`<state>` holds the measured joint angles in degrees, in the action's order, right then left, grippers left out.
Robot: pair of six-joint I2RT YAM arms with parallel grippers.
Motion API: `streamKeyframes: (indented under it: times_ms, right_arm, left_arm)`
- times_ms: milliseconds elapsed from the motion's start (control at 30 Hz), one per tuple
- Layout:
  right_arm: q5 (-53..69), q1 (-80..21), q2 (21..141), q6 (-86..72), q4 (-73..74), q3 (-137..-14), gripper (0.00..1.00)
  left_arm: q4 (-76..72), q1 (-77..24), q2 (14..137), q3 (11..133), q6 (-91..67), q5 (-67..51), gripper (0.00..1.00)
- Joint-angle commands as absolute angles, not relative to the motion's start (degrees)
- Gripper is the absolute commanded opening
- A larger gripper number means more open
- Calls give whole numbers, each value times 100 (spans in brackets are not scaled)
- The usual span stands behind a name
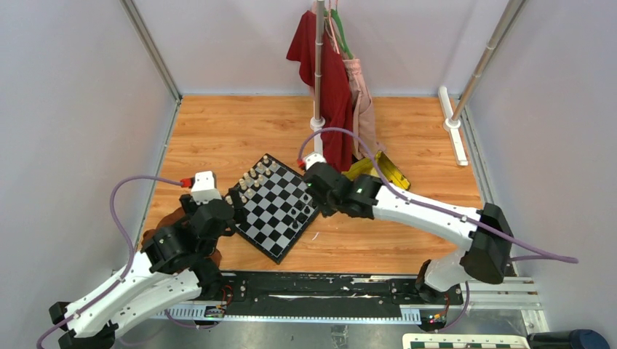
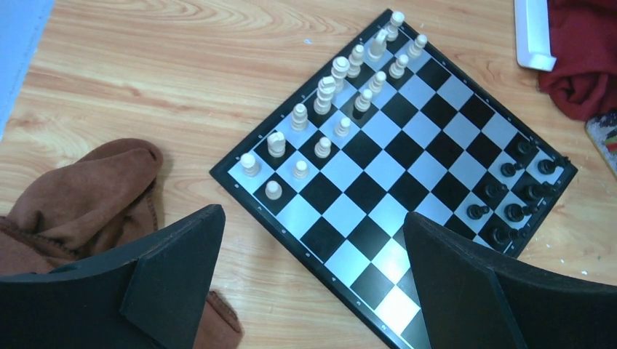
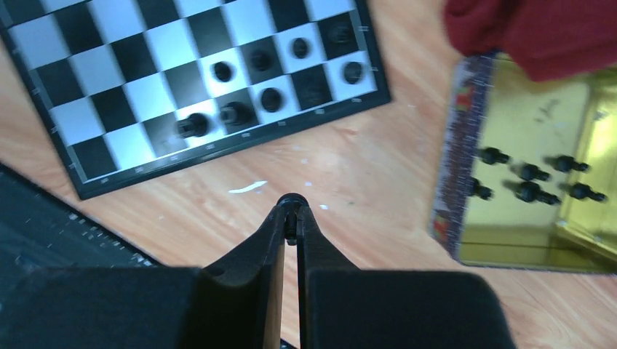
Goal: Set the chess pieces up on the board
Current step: Place the chess piece on the chessboard.
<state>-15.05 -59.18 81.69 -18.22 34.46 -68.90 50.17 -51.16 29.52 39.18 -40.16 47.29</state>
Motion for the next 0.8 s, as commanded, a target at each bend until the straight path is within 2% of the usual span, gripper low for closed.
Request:
streamKeyframes:
  times_ms: [0, 433, 767]
  right_arm:
    - [-1512, -6525, 8610, -1804, 3726, -7237, 0]
    - [-1132, -7456, 9807, -1755, 3698, -8019, 0]
    - [-753, -7547, 10515, -1625, 3703, -8457, 0]
  left_arm:
    - [5343, -5165, 2735, 4208, -4317, 5228, 100]
    - [5796, -5159, 2898, 5733, -3345, 5908, 100]
    - [6066, -5159, 2168, 5520, -3429, 6192, 100]
